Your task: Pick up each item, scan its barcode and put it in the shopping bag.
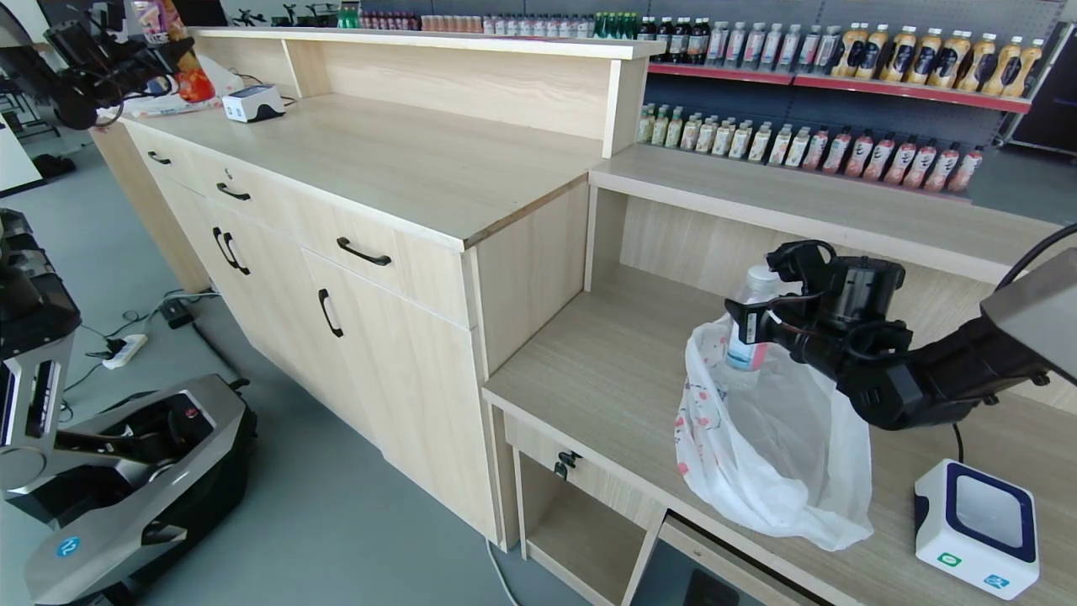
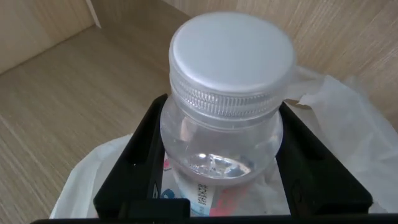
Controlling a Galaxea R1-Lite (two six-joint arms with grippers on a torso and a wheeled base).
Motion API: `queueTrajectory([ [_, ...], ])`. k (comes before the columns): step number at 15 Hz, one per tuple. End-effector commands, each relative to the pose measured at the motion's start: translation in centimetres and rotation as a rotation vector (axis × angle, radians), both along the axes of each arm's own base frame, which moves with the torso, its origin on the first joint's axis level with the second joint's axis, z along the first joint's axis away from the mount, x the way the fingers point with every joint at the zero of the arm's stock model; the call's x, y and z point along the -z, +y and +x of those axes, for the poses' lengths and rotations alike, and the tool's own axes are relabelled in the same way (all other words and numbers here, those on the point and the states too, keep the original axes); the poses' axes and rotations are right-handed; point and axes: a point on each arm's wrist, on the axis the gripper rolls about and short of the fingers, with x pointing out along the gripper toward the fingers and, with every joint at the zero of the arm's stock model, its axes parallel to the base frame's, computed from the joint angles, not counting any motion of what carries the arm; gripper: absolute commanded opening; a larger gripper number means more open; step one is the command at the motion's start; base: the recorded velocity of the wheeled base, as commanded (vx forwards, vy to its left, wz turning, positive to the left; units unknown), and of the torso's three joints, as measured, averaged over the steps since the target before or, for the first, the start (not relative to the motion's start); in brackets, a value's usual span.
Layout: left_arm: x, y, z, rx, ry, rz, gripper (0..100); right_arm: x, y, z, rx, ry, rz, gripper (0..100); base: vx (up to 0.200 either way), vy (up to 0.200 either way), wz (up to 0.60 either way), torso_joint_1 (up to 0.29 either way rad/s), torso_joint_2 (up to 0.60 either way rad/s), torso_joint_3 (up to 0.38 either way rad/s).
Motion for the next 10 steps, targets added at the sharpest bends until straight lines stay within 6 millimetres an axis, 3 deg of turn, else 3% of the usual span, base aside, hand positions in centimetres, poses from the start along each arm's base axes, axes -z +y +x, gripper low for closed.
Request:
queueTrajectory([
  [1, 0.0, 0.0, 0.0, -0.001, -0.001, 0.000, 100, 1.2, 0.1, 0.4, -0.015, 0.018, 0.002, 0, 0.000, 0.000, 0.00, 0.000, 0.00, 0.000],
  [10, 0.0, 0.0, 0.0, -0.001, 0.001, 0.000, 100, 2.4, -2.1, -0.2, 0.030, 0.068, -0.006, 0, 0.000, 0.000, 0.00, 0.000, 0.00, 0.000],
])
